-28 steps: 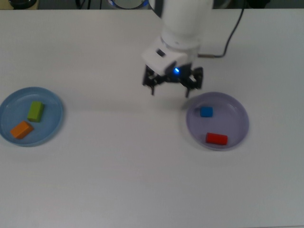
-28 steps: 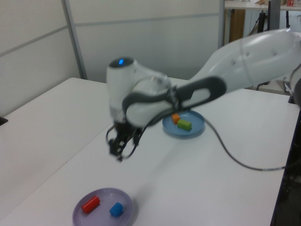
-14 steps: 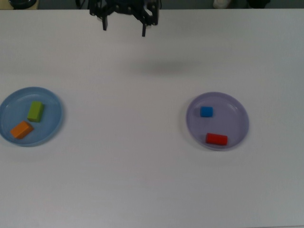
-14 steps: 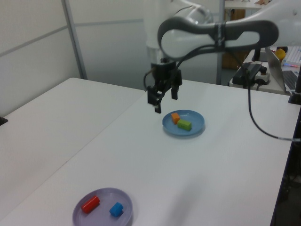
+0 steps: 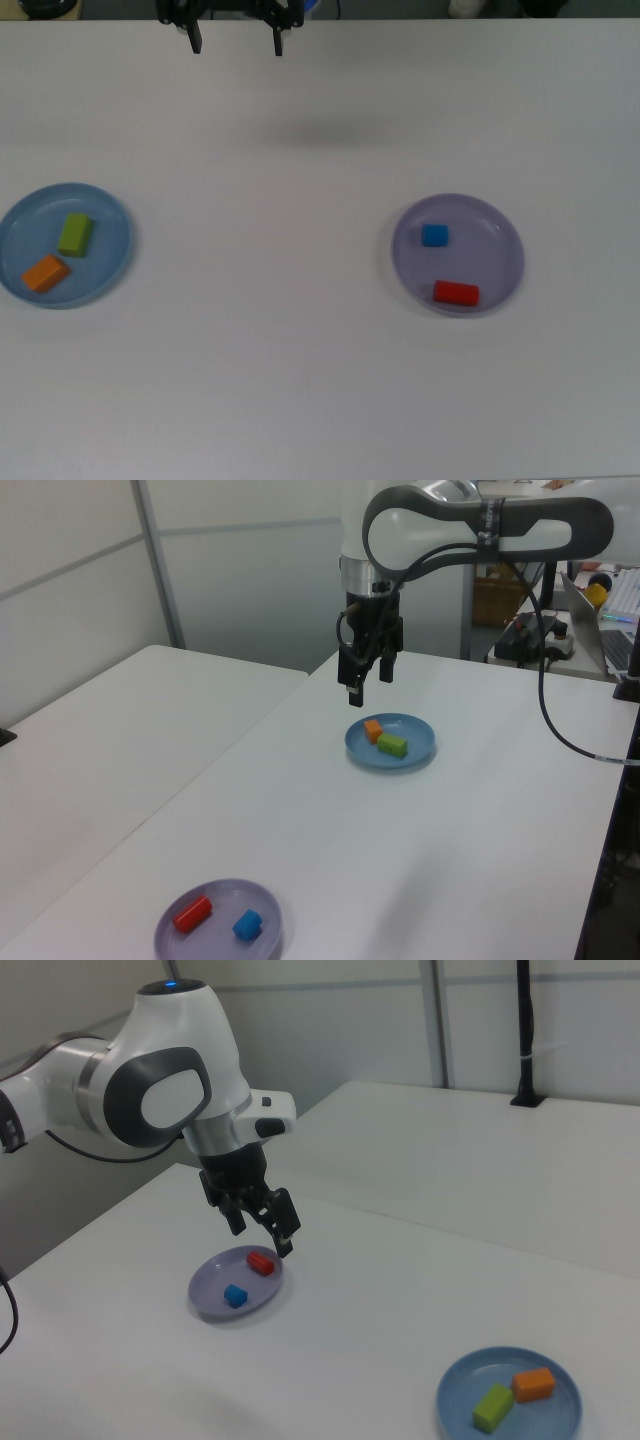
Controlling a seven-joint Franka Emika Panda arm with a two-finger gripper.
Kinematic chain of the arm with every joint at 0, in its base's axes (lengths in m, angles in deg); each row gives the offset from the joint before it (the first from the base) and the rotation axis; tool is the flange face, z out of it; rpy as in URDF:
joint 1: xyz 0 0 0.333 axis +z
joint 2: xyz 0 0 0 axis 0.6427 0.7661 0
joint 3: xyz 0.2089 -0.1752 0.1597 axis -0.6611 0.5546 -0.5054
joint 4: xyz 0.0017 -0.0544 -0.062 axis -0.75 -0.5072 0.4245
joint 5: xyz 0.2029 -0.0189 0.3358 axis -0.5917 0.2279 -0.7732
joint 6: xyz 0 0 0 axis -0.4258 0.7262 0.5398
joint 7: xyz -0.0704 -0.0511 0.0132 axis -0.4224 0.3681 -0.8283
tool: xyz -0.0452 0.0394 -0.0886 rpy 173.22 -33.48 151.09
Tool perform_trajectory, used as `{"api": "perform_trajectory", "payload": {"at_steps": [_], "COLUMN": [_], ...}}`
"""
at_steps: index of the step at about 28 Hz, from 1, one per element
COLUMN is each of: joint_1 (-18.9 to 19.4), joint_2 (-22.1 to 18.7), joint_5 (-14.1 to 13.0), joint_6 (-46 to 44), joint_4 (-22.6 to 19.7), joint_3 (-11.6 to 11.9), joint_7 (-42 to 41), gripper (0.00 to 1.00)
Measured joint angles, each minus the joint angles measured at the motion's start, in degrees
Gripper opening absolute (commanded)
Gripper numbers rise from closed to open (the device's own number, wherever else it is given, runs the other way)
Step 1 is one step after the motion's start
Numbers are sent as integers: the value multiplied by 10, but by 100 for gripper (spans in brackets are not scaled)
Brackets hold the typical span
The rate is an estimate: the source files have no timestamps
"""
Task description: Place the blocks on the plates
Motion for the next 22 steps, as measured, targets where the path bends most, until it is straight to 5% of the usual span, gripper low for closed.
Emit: {"api": "perform_trajectory", "payload": {"at_steps": [6,9,22], "joint_1": [-81,-102,-106], "joint_2": [0,0,0], "joint_5": [0,0,0], "joint_6": [1,2,2], "joint_4": [-3,-4,-6], "joint_3": [-92,-115,-119], "joint_7": [0,0,0], "gripper": [100,100,100]}}
